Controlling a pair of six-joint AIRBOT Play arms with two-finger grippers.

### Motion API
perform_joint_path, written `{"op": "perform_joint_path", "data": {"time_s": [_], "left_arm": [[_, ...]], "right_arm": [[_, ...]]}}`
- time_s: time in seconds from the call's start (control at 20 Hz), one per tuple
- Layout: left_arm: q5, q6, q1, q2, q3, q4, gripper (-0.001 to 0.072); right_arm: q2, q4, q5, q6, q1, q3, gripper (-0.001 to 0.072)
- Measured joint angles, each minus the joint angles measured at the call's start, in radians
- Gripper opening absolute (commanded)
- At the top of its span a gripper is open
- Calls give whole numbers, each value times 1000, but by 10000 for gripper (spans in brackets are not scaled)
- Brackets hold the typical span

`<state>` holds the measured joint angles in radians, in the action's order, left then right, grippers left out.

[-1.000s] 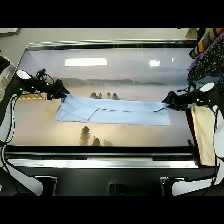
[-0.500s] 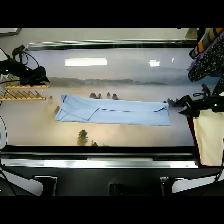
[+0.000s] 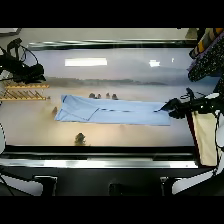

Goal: Fold the clothes and pants, and hang the long-sleeved shirts on hangers.

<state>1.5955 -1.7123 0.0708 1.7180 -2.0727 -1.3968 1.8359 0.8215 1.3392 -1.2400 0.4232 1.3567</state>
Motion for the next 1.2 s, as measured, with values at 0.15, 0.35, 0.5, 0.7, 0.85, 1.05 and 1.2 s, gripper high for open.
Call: {"op": "perform_joint_path", "data": {"time_s": [0.15,0.35,0.5,0.7,0.85,1.05,1.2], "left_arm": [[3,-1,-3,-2,18,-3,250],[8,-2,-4,-2,74,-2,18],[-35,-1,-21,2,143,56,18],[-179,-1,-110,40,267,222,18],[-308,-2,-238,107,336,373,18],[-485,-2,-439,218,366,595,17],[-615,-2,-572,294,357,762,17]], "right_arm": [[7,28,-30,7,-51,-4,29],[-32,42,-42,-12,-88,-3,31],[-117,61,-22,-66,-97,6,31],[-267,136,24,-167,-101,30,31],[-364,208,63,-231,-101,75,31],[-441,261,113,-292,-101,157,31],[-472,279,156,-321,-101,217,31]]}}
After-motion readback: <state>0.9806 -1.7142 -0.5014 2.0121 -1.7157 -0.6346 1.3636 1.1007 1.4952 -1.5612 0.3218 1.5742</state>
